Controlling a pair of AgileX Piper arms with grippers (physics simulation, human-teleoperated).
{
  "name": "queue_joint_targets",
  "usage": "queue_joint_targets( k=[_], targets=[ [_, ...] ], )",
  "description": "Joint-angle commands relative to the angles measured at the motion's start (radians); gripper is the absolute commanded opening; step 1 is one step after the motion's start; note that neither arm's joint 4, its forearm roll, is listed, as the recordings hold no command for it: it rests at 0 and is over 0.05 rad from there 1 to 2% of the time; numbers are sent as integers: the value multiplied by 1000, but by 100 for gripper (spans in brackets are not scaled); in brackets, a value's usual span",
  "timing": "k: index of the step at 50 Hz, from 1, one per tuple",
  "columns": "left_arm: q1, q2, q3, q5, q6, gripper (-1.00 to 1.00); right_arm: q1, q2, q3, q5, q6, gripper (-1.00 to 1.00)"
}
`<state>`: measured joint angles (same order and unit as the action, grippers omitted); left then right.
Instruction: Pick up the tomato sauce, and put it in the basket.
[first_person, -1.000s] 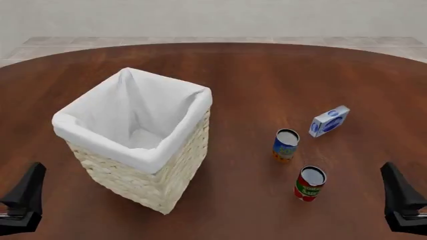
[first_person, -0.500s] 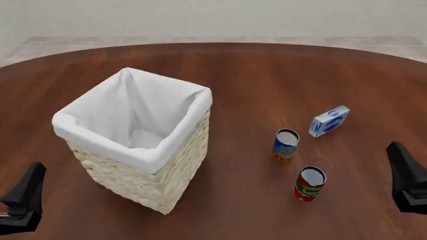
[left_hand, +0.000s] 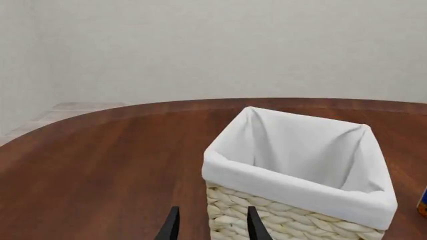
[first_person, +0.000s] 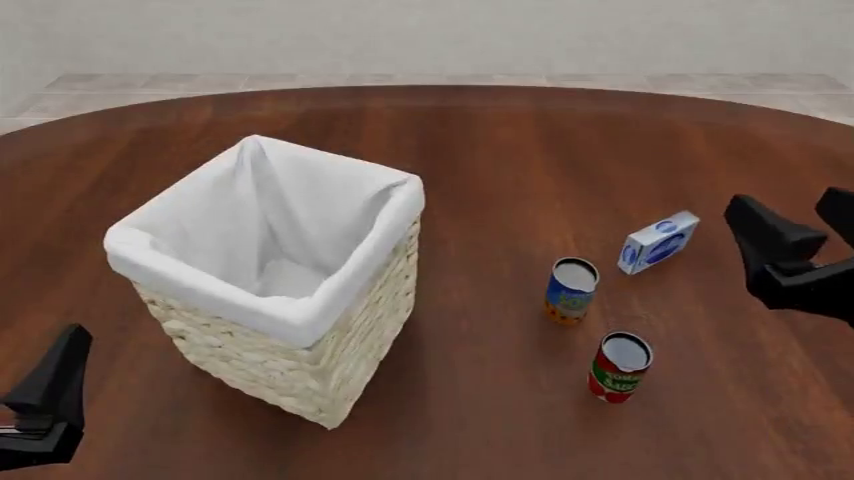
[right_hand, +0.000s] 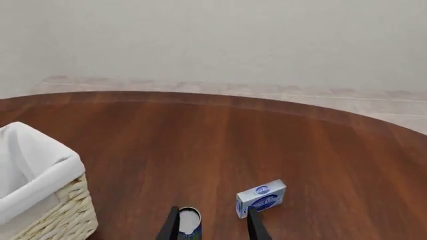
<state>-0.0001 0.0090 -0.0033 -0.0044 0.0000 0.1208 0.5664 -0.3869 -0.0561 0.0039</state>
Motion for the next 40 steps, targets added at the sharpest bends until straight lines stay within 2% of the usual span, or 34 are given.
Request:
queue_joint_targets(
  k=[1,3,5,13,22,33,40],
  targets=[
    [0,0,0,0,0,100,36,135,-91,14,22,100],
    [0,0,0,0,0,100,36,156,-101,13,15,100],
    [0,0,0,0,0,100,39,178,-115,14,40,100],
    [0,0,0,0,0,100,66,266,-173,29,50,100],
    [0,0,0,0,0,100,77,354,-221,47,106,100],
    [0,0,0,0,0,100,78,416,-249,79,125,100],
    [0,0,0,0,0,100,73,441,-292,148,124,100]
  ],
)
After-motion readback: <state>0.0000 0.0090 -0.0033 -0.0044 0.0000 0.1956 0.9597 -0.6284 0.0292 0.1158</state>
